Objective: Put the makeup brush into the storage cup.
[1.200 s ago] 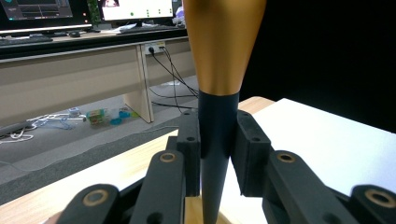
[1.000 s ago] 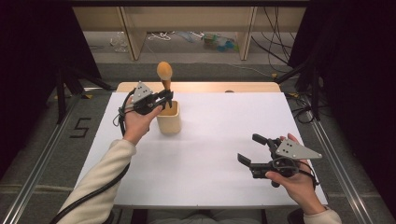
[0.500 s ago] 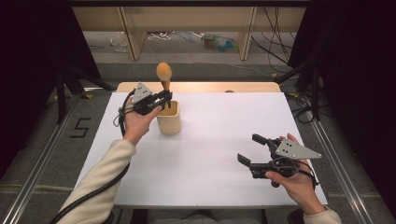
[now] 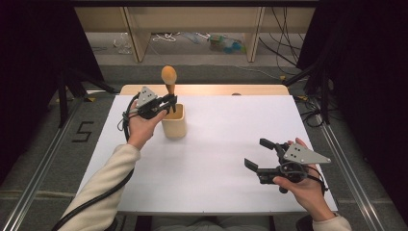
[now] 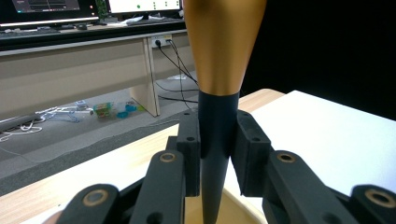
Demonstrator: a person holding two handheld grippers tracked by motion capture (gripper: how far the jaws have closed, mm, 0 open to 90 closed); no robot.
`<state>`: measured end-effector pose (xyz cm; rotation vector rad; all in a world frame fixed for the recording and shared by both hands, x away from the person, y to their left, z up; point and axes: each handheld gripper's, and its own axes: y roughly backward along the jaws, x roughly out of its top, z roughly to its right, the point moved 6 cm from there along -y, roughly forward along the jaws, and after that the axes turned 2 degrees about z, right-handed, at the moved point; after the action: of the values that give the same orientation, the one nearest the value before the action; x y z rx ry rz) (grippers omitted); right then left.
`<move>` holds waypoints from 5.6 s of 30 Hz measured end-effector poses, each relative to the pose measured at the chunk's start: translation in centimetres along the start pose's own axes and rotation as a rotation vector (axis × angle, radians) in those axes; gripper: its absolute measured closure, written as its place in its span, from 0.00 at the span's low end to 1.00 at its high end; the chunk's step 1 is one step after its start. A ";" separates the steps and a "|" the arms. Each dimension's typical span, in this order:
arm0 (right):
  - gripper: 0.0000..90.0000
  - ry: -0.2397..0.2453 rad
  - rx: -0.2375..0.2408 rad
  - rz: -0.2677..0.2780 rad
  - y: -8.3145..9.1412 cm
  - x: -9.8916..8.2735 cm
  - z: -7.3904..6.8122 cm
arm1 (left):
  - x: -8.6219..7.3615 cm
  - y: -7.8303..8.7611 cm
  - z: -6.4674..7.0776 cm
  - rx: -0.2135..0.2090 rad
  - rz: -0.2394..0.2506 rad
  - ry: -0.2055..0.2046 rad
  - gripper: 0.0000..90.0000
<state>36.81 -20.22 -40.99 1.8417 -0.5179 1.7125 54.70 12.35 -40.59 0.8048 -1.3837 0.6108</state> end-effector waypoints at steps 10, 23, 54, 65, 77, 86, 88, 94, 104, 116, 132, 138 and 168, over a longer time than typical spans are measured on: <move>0.17 0.004 0.002 -0.001 0.0 -0.1 0.0 | -0.4 -0.1 -0.1 0.002 -0.008 -0.001 0.83; 0.17 0.002 0.005 0.001 -0.1 -0.1 0.0 | -1.0 -0.2 -0.4 0.012 -0.020 0.008 0.82; 0.17 -0.032 0.019 -0.003 -0.1 -0.2 -0.2 | -1.7 -0.3 -0.7 0.028 -0.037 0.010 0.82; 0.17 -0.022 0.009 -0.030 0.0 -0.4 -0.1 | -1.9 -0.3 -0.8 0.030 -0.044 0.015 0.82; 0.17 -0.007 0.010 -0.021 -0.1 -0.3 0.0 | -2.0 -0.3 -1.0 0.033 -0.048 0.020 0.82; 0.17 -0.005 0.008 -0.015 -0.1 -0.3 0.0 | -2.3 -0.4 -1.1 0.030 -0.054 0.023 0.82; 0.17 -0.005 0.010 -0.015 -0.1 -0.3 0.0 | -2.3 -0.4 -1.1 0.029 -0.055 0.023 0.82; 0.17 0.000 0.004 -0.006 -0.1 -0.2 0.0 | -1.9 -0.2 -1.3 0.024 0.000 0.056 0.45; 0.17 -0.005 0.014 -0.021 -0.1 -0.4 0.0 | -1.2 1.0 -0.9 0.024 0.025 0.050 0.03; 0.17 -0.004 0.013 -0.019 0.0 -0.3 0.0 | -1.0 3.7 0.8 -0.013 0.046 0.051 0.02; 0.17 -0.005 0.014 -0.017 -0.1 -0.4 0.0 | -1.6 9.9 2.6 -0.088 0.076 0.051 0.00; 0.17 -0.022 0.022 -0.018 -0.3 -0.5 -0.3 | -2.3 12.5 2.7 -0.119 0.096 0.060 0.00; 0.17 -0.007 0.007 -0.027 -0.5 -0.8 -0.1 | -4.3 17.6 5.1 -0.136 0.074 0.021 0.00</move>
<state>36.91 -19.85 -41.86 1.8521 -0.4887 1.6923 37.29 19.20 -42.47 0.6389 -1.4246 0.5745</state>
